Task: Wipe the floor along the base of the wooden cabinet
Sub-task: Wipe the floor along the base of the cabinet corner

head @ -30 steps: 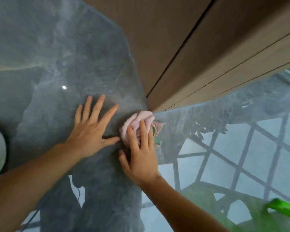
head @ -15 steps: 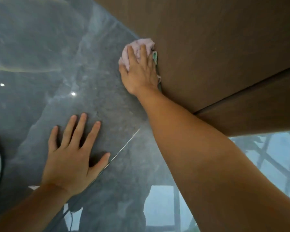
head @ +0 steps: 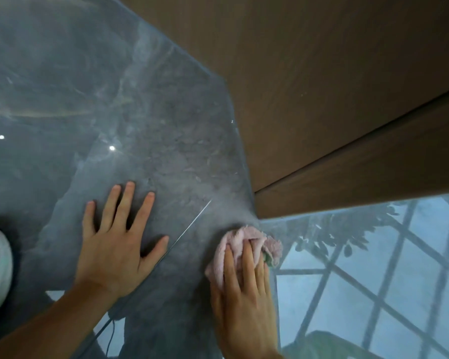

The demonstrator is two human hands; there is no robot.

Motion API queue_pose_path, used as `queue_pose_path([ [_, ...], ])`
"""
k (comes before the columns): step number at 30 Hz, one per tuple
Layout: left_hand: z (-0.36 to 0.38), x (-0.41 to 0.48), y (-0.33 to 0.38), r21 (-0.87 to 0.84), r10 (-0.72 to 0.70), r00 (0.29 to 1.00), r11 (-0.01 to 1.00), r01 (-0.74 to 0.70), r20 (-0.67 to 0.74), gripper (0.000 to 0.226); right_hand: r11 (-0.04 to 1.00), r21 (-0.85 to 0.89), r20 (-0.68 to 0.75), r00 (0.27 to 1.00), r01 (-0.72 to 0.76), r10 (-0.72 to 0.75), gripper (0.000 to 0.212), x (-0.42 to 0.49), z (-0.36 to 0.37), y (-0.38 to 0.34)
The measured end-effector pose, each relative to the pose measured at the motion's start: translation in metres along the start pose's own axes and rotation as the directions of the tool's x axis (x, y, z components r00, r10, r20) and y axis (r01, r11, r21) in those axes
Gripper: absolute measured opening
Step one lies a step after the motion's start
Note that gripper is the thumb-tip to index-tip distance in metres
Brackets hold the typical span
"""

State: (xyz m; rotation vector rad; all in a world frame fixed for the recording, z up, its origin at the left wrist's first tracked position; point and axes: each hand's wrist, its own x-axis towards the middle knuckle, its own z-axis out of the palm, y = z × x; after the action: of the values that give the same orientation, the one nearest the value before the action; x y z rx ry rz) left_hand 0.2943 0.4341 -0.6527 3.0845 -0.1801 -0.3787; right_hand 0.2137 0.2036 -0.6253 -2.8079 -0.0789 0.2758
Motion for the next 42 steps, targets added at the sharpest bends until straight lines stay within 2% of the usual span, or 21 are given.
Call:
queue_pose_path([
  [2,-0.001,0.000,0.000,-0.016,-0.001,1.000,1.000,0.001,-0.003,0.086,1.000,-0.016,0.037,0.999,0.023,-0.022,0.067,0.031,-0.002,-0.011],
  [5,0.001,0.000,-0.001,-0.025,0.005,1.000,1.000,-0.005,-0.015,0.086,0.997,-0.054,0.044,0.997,0.063,-0.061,0.068,0.130,-0.010,-0.027],
  [8,0.006,0.001,-0.003,-0.020,0.015,0.999,1.000,-0.015,-0.029,0.084,0.999,-0.046,0.013,1.000,0.008,-0.007,0.064,0.239,-0.025,-0.040],
  [11,0.006,0.001,-0.002,-0.012,0.008,1.000,1.000,-0.008,-0.028,0.084,0.999,-0.040,0.045,0.999,-0.010,0.012,0.059,0.285,-0.034,-0.049],
  [15,0.003,0.001,-0.002,-0.003,0.008,1.000,1.000,-0.008,-0.021,0.084,0.984,-0.057,-0.038,0.985,0.166,-0.169,0.050,0.223,-0.037,-0.028],
  [20,0.006,0.001,-0.001,0.006,0.004,0.999,1.000,-0.004,-0.033,0.085,0.990,0.008,0.064,0.988,0.140,-0.140,0.062,0.079,-0.016,0.013],
  [23,0.007,0.001,-0.002,-0.002,0.005,0.999,1.000,-0.005,-0.054,0.084,0.999,0.030,0.073,0.997,0.036,-0.038,0.061,0.049,-0.010,0.004],
  [25,0.008,0.001,-0.002,-0.007,0.003,0.998,1.000,-0.003,-0.065,0.084,0.999,0.053,0.087,0.996,0.010,-0.015,0.060,0.068,-0.011,-0.010],
  [30,0.007,0.001,-0.001,-0.022,-0.007,0.997,1.000,0.005,-0.083,0.083,0.990,-0.041,0.095,0.987,0.134,-0.130,0.060,0.203,-0.029,-0.043],
  [34,0.007,0.001,0.001,-0.053,-0.027,0.996,0.998,0.023,-0.087,0.082,1.000,-0.030,0.106,0.994,-0.002,0.005,0.053,0.242,-0.030,-0.067],
  [36,0.007,0.001,-0.001,-0.066,-0.026,0.996,0.998,0.020,-0.087,0.082,0.996,-0.002,0.127,0.988,0.087,-0.086,0.052,0.209,-0.019,-0.073],
  [38,0.007,0.000,-0.001,-0.061,-0.013,0.995,0.998,0.007,-0.095,0.082,0.962,0.022,0.135,0.952,0.274,-0.274,0.055,0.154,-0.006,-0.063],
  [40,0.008,0.000,0.000,-0.056,-0.012,0.992,0.998,0.005,-0.127,0.083,0.900,-0.009,0.151,0.890,0.437,-0.431,0.056,0.101,0.004,-0.028],
  [42,0.010,0.000,0.001,-0.051,-0.017,0.990,0.999,0.010,-0.139,0.082,0.866,-0.076,0.187,0.861,0.493,-0.474,0.056,0.061,0.003,0.033],
])
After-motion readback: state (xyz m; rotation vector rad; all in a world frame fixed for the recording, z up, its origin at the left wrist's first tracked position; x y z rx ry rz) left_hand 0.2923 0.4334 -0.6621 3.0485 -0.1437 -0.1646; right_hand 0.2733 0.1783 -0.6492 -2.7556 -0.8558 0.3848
